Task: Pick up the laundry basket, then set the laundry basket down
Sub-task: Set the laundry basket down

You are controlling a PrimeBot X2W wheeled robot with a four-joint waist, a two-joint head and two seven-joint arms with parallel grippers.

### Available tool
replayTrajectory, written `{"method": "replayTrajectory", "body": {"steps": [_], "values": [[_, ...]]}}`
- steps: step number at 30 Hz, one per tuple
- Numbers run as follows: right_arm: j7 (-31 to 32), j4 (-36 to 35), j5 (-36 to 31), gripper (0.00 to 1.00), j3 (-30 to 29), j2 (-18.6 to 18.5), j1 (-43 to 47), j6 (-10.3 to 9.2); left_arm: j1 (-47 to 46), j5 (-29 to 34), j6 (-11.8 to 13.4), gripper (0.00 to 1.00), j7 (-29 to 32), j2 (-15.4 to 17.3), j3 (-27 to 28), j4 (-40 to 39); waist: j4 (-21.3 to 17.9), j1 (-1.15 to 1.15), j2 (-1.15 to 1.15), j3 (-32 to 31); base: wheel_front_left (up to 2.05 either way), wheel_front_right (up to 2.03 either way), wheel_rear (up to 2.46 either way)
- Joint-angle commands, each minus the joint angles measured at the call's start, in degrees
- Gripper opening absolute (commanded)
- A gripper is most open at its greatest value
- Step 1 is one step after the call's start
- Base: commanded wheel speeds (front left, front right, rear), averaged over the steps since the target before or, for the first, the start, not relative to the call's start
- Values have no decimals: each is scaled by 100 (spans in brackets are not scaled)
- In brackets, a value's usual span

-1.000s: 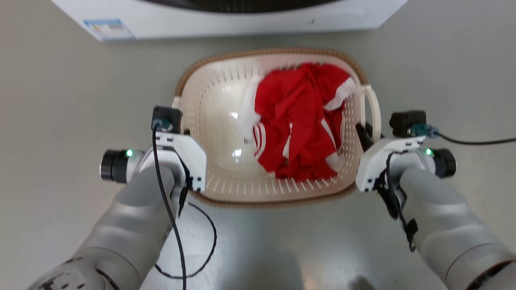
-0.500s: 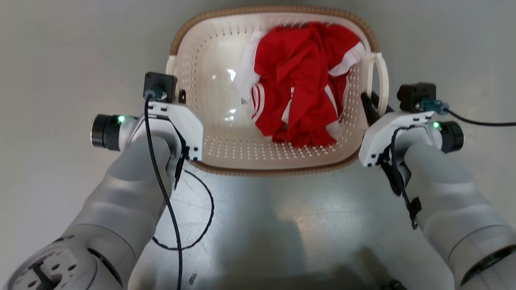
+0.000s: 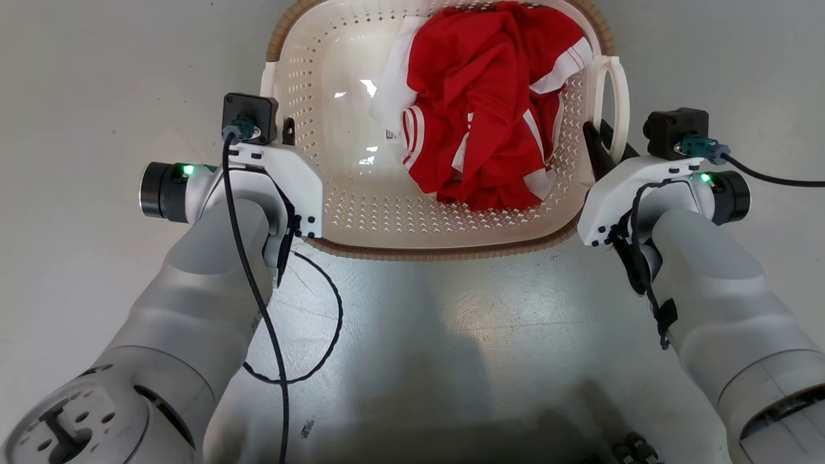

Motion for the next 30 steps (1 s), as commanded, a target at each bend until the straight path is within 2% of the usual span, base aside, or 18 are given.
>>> {"method": "replayTrajectory", "body": {"steps": [1, 10, 30], "values": [[-79, -115, -124, 0, 42, 142, 219, 43, -131, 59, 6, 0, -71, 46, 53, -21, 1, 0, 0, 3, 0, 0, 0], [-79, -212, -351, 0, -224, 142, 396, 43, -155, 73, -11, 0, -79, 58, 63, -7, -10, 0, 0, 35, 0, 0, 0], [-80, -234, -379, 0, -281, 142, 477, 43, -156, 35, 12, 0, -44, 56, 42, 10, -8, 0, 0, 119, 0, 0, 0]]}}
